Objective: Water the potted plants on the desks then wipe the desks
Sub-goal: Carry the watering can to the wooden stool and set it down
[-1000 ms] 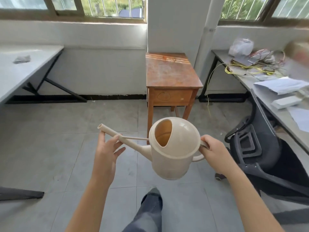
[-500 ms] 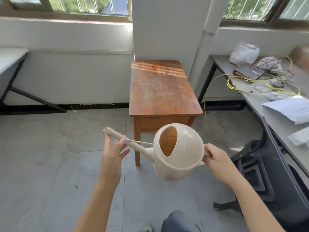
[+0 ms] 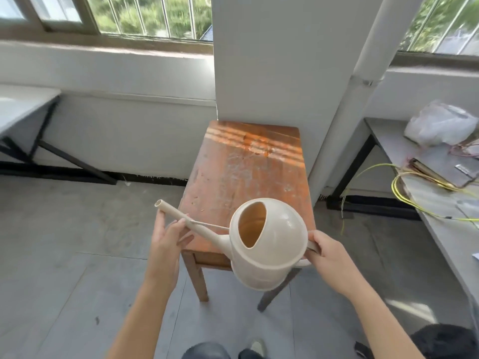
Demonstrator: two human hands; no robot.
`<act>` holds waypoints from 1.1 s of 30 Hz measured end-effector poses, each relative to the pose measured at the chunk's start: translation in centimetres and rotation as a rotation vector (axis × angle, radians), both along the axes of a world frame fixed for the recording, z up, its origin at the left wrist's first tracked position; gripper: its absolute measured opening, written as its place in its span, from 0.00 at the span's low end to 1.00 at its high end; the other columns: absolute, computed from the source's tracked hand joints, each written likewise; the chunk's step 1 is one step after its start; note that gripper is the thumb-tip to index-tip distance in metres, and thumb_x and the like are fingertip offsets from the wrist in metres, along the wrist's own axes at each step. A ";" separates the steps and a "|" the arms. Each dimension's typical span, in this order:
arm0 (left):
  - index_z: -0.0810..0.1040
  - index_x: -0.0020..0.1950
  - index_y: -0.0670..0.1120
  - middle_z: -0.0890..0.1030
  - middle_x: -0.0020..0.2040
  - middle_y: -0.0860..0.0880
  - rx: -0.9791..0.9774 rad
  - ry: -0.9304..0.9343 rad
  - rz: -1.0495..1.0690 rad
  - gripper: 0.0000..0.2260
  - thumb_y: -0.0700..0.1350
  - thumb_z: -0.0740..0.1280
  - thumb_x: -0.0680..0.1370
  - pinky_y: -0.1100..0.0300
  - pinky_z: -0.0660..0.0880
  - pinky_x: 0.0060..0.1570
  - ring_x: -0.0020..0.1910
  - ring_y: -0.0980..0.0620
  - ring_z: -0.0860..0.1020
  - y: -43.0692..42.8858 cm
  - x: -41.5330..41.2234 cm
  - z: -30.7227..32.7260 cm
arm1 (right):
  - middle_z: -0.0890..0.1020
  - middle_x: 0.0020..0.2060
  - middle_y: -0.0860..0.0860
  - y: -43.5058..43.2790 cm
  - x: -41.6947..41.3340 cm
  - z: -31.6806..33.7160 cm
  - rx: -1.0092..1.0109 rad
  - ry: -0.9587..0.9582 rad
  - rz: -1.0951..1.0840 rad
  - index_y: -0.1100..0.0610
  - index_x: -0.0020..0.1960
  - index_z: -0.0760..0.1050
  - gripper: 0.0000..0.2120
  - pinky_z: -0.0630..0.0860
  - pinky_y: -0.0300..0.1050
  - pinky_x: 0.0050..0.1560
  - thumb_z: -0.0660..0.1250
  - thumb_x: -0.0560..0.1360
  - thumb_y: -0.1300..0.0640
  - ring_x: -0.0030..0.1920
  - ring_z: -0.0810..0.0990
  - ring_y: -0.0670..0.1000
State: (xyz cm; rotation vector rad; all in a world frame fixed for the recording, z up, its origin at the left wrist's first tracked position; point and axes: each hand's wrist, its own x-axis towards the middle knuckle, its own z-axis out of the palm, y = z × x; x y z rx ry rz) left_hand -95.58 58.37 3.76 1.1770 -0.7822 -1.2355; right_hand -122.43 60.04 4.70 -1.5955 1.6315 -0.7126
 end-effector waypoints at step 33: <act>0.68 0.61 0.52 0.76 0.42 0.52 0.041 -0.075 -0.021 0.20 0.46 0.61 0.70 0.58 0.70 0.49 0.45 0.53 0.76 -40.7 -4.7 -2.0 | 0.81 0.46 0.55 -42.5 -3.4 -2.3 -0.017 0.238 -0.101 0.59 0.39 0.72 0.08 0.67 0.39 0.37 0.59 0.73 0.69 0.49 0.77 0.55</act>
